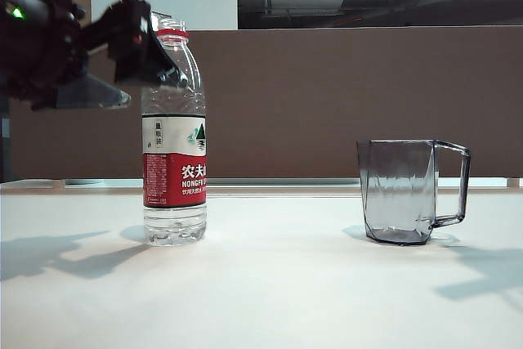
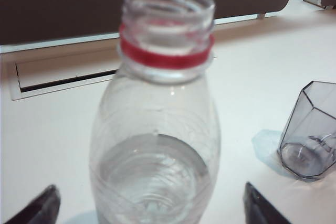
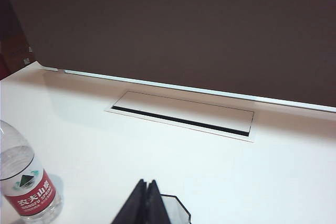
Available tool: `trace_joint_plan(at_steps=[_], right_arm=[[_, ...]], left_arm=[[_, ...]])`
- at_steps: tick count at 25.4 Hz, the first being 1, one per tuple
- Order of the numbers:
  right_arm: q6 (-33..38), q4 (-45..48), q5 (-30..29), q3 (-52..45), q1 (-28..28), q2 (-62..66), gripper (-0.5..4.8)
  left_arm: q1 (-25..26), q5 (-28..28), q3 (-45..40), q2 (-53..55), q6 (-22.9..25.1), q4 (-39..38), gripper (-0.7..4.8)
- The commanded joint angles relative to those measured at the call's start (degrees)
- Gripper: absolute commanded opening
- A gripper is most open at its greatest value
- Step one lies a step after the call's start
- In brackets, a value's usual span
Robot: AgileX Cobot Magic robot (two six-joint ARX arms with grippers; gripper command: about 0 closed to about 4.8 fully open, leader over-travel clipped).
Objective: Pick up the mineral water bottle with the left hand on the table and pour water into the mug until it's half full.
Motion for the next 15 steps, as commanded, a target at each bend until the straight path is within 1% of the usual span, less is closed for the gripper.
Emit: trace_joint_plan(at_steps=[1,6,10,15], right_arm=[[0.00,0.81,-1.38,0.61,0.00,-0.15,-0.09],[0.00,0.63,-1.38,0.61,0.00,-0.17,-0.09],[0.00,0.02,-1.40,0.61,0.00,-0.17,-0.09],[0.00,-1.07,-1.38,0.61,0.00,-0.17,-0.09]], left_arm=[[0.09,0.15,0.20,4.00,0.39,6.80,4.79],[0.09,0.15,0.22,7.52,0.39,10.93,4.79],[0.09,0.15,0.22,13.90,0.39,17.35,4.79],[0.09,0.15,0.83,17.49,0.39,19.47,4.79]])
